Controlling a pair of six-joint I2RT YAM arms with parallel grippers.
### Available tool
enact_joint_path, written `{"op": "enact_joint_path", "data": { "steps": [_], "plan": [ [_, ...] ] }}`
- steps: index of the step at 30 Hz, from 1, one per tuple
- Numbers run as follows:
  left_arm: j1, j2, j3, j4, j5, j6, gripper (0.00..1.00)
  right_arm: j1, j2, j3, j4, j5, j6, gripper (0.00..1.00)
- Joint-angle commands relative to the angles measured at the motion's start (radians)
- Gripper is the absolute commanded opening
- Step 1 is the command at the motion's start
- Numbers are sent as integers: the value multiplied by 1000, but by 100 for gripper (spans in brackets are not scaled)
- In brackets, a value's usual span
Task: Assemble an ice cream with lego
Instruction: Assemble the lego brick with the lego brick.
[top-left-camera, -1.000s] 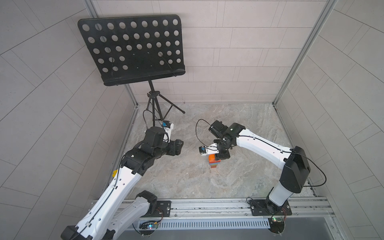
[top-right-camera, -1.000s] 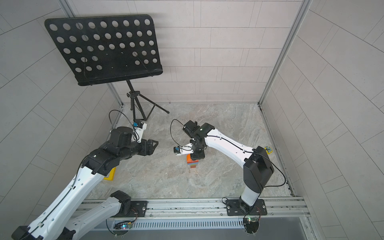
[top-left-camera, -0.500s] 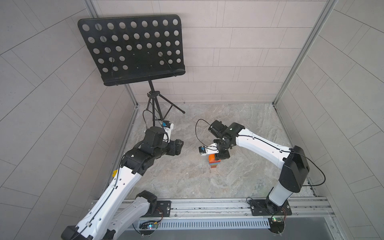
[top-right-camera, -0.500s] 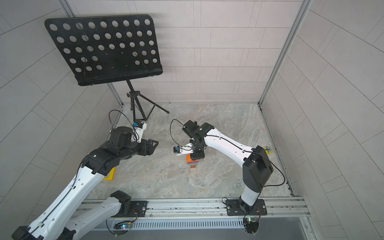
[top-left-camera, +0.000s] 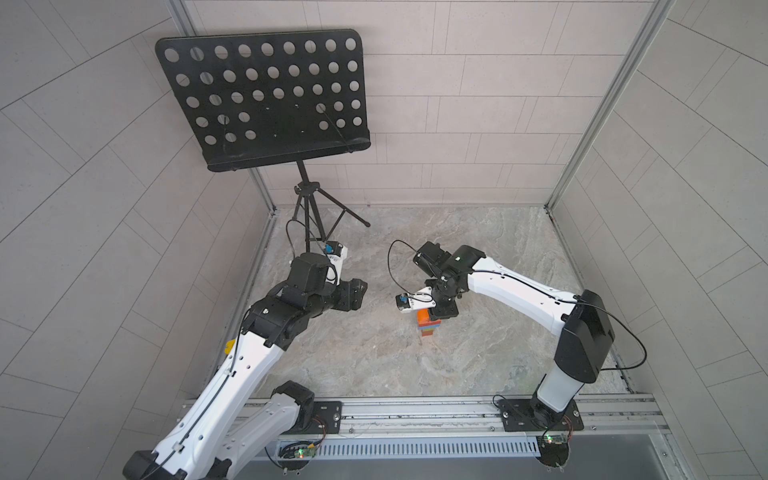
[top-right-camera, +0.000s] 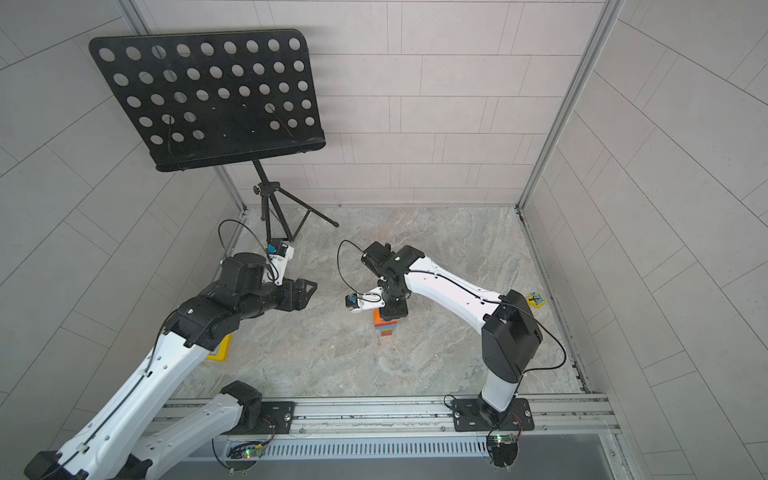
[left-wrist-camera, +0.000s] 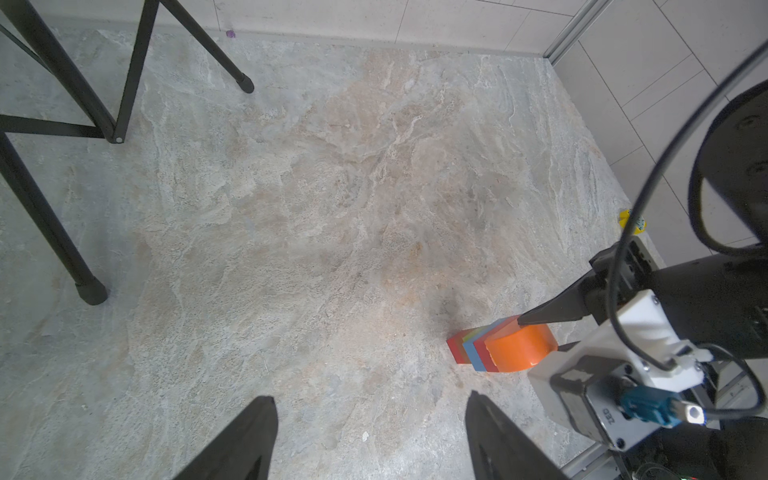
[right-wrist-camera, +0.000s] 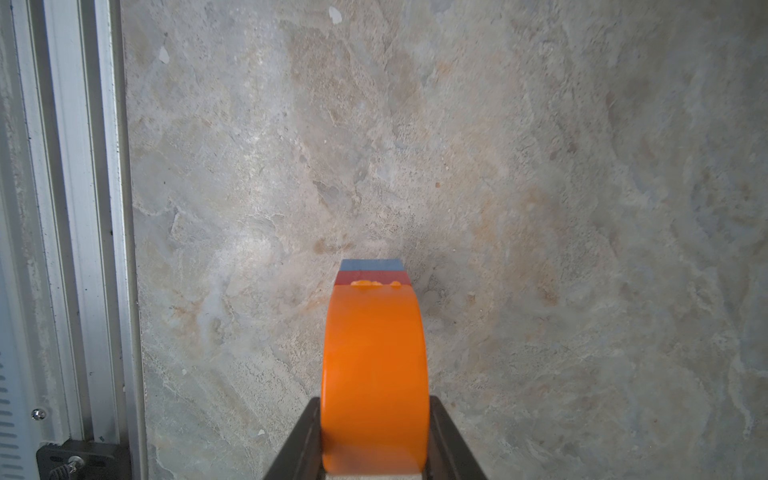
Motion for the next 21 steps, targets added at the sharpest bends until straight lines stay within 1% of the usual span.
{"op": "enact_joint_path", "data": {
  "steps": [1,10,21],
  "plan": [
    [6,0,-10,12,7,6,78,6,75,-46,-48,74,9,0],
    [8,6,-10,12,12,5,78,7,52,-78,-43,57,6,0],
    [8,9,-12,12,11,5,78,11,37,-156,9,45,42,0]
  ]
}}
